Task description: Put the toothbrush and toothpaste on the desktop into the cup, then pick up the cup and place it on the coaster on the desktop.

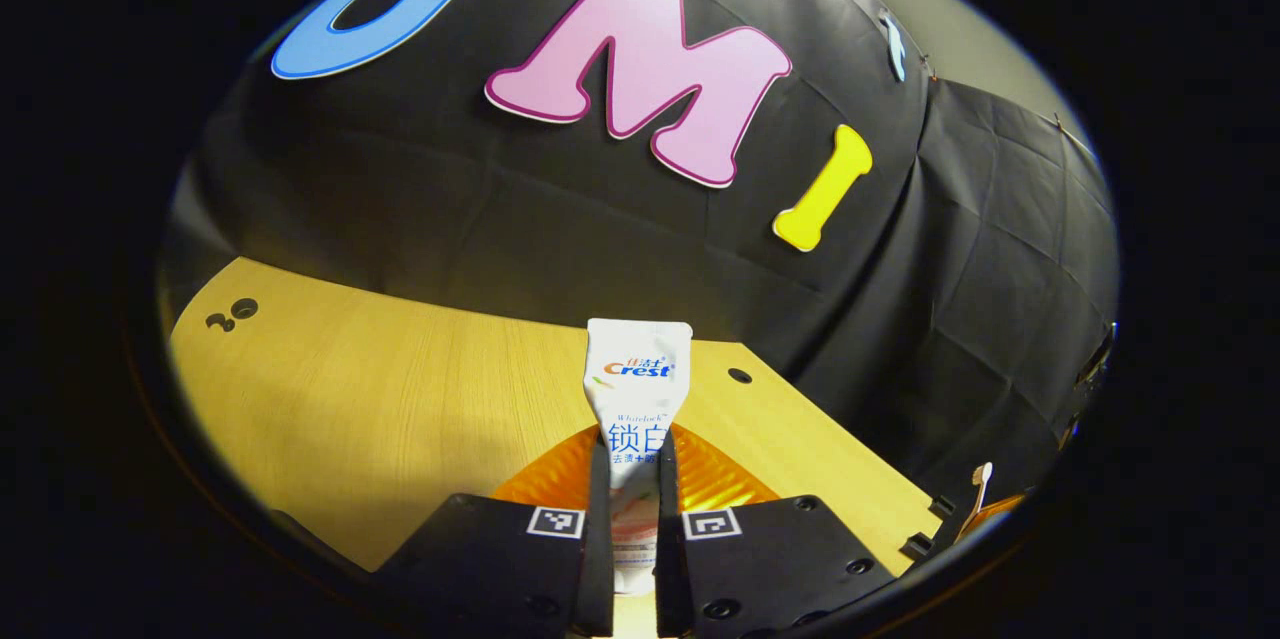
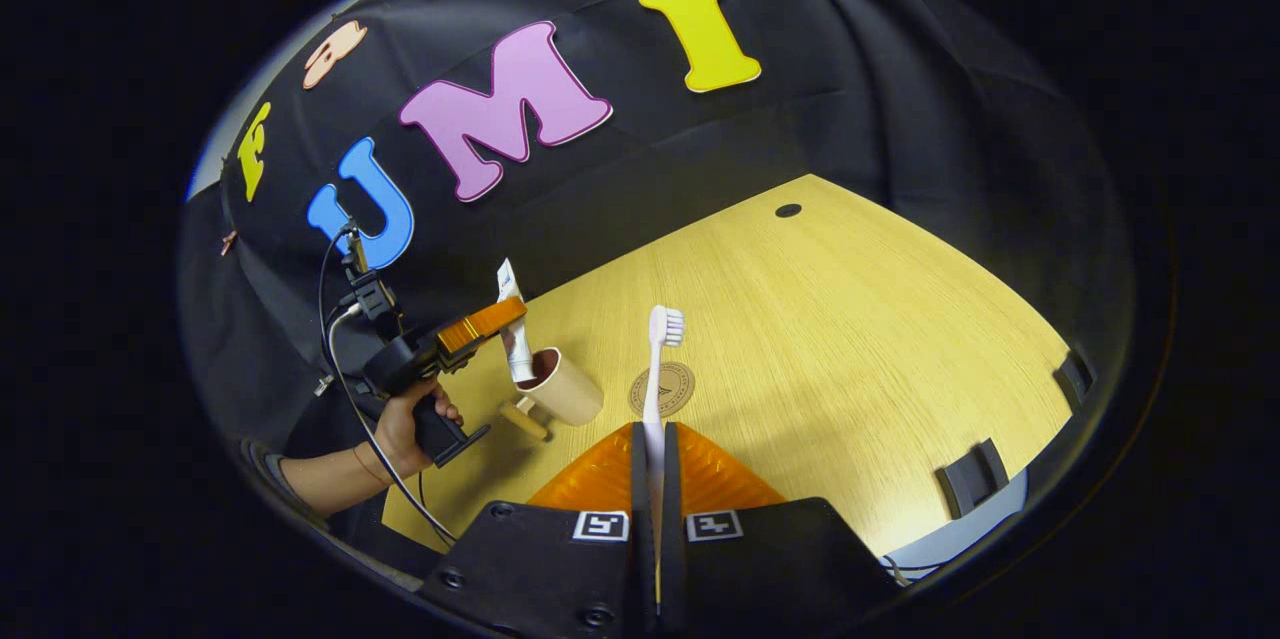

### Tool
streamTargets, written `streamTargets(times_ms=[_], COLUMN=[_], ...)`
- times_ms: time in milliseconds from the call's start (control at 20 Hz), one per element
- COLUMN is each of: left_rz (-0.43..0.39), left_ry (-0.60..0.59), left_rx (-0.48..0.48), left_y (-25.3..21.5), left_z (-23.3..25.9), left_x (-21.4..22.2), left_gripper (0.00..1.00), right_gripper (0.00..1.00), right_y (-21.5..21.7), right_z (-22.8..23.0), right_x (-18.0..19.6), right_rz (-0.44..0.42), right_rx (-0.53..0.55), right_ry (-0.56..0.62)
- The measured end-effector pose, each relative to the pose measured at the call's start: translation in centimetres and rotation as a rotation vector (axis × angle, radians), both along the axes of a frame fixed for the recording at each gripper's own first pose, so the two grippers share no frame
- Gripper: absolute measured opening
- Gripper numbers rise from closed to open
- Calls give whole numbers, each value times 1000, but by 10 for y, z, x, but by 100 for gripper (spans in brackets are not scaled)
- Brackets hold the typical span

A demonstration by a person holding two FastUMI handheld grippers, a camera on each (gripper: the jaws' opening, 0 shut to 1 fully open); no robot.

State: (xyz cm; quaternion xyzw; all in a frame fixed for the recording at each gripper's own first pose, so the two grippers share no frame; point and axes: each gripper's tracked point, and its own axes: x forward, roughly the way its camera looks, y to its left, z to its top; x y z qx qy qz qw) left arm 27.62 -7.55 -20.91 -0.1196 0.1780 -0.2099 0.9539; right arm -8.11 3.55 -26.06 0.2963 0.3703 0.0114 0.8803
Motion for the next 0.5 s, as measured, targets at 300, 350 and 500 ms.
streamTargets(times_ms=[300, 350, 500], left_rz=[-17, -17, -35], left_ry=[13, 15, 27], left_rx=[24, 38, 77], left_y=[-4, -4, -5], left_z=[-6, -7, -14], left_x=[-5, -6, -12], left_gripper=[27, 27, 30], right_gripper=[6, 6, 6], right_y=[-5, -4, 0], right_z=[-4, -3, -1], right_x=[1, 0, 0], right_rz=[-41, -46, -55], right_rx=[4, 3, 3], right_ry=[3, 2, -5])
